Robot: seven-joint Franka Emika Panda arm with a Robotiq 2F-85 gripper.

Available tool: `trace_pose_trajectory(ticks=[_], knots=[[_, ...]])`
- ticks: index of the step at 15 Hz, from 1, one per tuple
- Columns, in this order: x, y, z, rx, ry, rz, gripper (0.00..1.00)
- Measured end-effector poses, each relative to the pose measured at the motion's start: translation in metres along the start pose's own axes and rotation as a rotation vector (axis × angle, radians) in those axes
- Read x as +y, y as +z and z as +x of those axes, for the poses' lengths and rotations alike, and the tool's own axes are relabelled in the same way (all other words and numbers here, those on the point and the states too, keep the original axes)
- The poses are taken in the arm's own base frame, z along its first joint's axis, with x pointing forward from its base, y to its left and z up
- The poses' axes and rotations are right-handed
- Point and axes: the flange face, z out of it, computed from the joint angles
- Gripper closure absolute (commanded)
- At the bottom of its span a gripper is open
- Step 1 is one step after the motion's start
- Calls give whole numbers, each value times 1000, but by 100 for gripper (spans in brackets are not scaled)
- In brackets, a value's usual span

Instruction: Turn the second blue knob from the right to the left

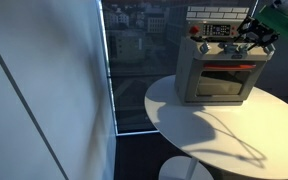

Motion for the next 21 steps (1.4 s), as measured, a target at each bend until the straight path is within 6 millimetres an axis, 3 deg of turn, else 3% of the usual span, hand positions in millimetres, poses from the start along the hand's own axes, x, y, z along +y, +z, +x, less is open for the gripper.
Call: trace_pose_trajectory(ticks=[6,9,11,21], knots=[[6,1,2,0,6,-9,50],[7,2,3,1,8,-11,68],[8,1,4,4,10,-11,88],[9,0,5,5,18,-11,89]])
